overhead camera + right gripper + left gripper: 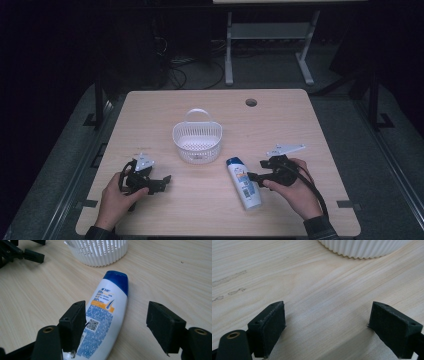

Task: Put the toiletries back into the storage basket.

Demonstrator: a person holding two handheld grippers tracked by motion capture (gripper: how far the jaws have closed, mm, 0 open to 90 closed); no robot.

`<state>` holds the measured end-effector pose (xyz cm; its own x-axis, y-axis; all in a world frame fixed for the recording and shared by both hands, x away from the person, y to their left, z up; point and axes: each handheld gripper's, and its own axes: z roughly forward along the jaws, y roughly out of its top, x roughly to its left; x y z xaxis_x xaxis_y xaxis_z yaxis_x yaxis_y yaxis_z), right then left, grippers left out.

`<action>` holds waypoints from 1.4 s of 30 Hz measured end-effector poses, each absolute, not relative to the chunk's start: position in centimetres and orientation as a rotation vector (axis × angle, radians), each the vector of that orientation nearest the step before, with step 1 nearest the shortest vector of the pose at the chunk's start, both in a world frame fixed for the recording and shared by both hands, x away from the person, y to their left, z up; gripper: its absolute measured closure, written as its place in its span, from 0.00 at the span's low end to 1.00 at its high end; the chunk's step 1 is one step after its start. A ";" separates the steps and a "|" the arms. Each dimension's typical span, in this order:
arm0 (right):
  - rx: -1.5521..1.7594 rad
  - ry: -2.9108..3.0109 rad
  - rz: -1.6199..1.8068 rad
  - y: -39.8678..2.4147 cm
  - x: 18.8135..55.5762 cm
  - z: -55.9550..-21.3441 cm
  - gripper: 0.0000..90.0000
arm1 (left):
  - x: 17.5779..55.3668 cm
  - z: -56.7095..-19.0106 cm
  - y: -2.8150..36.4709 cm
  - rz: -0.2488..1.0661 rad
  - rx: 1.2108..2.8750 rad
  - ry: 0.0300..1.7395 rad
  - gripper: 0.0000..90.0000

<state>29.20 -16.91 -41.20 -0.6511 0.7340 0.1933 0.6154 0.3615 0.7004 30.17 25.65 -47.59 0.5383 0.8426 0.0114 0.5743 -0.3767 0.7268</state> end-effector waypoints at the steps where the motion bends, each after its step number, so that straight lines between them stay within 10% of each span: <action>1: 1.234 2.458 1.164 -16.8 29.3 -41.1 0.34 | 30.2 -47.6 25.7 0.506 2.094 1.141 0.14; 42: 1.384 2.512 0.899 -10.5 33.6 -43.2 0.29 | 30.2 -47.6 25.7 0.506 2.094 1.141 0.14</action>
